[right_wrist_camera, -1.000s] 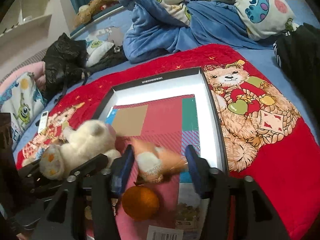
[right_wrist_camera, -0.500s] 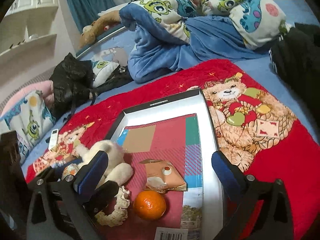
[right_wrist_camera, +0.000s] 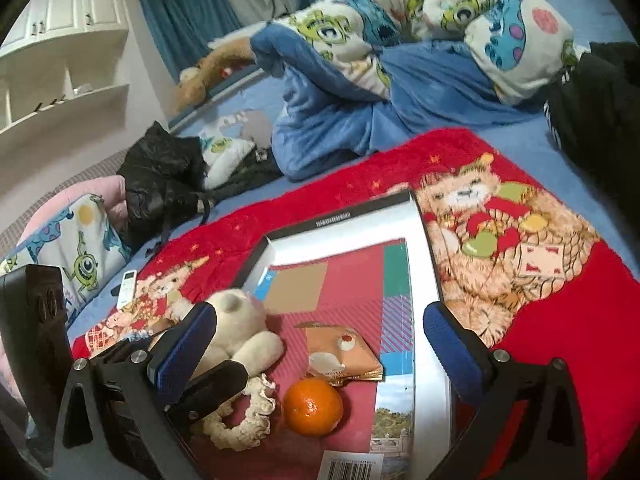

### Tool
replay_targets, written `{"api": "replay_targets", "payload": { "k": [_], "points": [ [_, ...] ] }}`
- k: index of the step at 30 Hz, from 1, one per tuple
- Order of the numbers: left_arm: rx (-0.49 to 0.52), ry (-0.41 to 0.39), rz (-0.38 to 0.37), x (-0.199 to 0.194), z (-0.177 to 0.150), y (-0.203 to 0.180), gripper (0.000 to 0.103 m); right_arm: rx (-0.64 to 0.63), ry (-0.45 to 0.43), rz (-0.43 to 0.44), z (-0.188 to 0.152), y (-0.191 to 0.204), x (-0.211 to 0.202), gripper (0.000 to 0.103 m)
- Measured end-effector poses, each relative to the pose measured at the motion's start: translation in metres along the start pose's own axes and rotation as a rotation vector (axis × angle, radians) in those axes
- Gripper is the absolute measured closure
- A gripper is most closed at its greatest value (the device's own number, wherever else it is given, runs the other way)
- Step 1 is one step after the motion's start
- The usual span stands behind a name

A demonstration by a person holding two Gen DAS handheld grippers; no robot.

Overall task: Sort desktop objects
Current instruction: 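Open the right tool to drop the pouch in the box while the left tool releases the plush toy there, then grasp the pink beaded bracelet with the left tool while the right tool grasps the clear barcode packet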

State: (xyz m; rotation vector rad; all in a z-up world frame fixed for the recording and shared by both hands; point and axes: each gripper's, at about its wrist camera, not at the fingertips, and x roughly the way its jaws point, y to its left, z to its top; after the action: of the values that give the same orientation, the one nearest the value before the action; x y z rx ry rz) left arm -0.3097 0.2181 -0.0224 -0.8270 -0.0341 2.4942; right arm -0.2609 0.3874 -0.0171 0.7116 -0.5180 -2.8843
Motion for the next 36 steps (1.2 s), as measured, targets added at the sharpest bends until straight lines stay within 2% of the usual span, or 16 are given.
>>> {"api": "replay_targets", "payload": {
  "k": [1, 7, 12, 19, 21, 24, 28, 31, 36],
  "points": [
    [-0.009, -0.012, -0.017, -0.005, 0.001, 0.000, 0.000, -0.009, -0.020, -0.003, -0.001, 0.001, -0.004, 0.000],
    [0.028, -0.061, 0.000, -0.045, -0.011, -0.015, 0.000, 0.043, -0.089, 0.039, -0.016, -0.001, -0.034, 0.000],
    [0.064, -0.062, 0.017, -0.096, -0.049, -0.022, 0.000, 0.048, -0.088, 0.076, -0.041, 0.009, -0.063, 0.000],
    [0.054, -0.052, 0.051, -0.161, -0.100, -0.001, 0.000, -0.020, -0.147, 0.131, -0.065, 0.061, -0.103, 0.000],
    [0.030, -0.051, 0.063, -0.179, -0.113, 0.013, 0.000, -0.028, -0.137, 0.166, -0.070, 0.076, -0.107, 0.000],
    [-0.019, -0.036, 0.060, -0.194, -0.122, 0.036, 0.000, -0.035, -0.101, 0.172, -0.073, 0.098, -0.110, 0.000],
    [-0.037, -0.006, 0.103, -0.198, -0.128, 0.059, 0.000, 0.012, -0.055, 0.212, -0.078, 0.116, -0.110, 0.000],
    [-0.021, 0.015, 0.142, -0.197, -0.130, 0.074, 0.000, 0.006, -0.039, 0.177, -0.084, 0.122, -0.109, 0.000],
    [-0.008, 0.080, 0.209, -0.177, -0.131, 0.098, 0.000, 0.036, 0.050, 0.132, -0.096, 0.117, -0.091, 0.000]
  ]
}}
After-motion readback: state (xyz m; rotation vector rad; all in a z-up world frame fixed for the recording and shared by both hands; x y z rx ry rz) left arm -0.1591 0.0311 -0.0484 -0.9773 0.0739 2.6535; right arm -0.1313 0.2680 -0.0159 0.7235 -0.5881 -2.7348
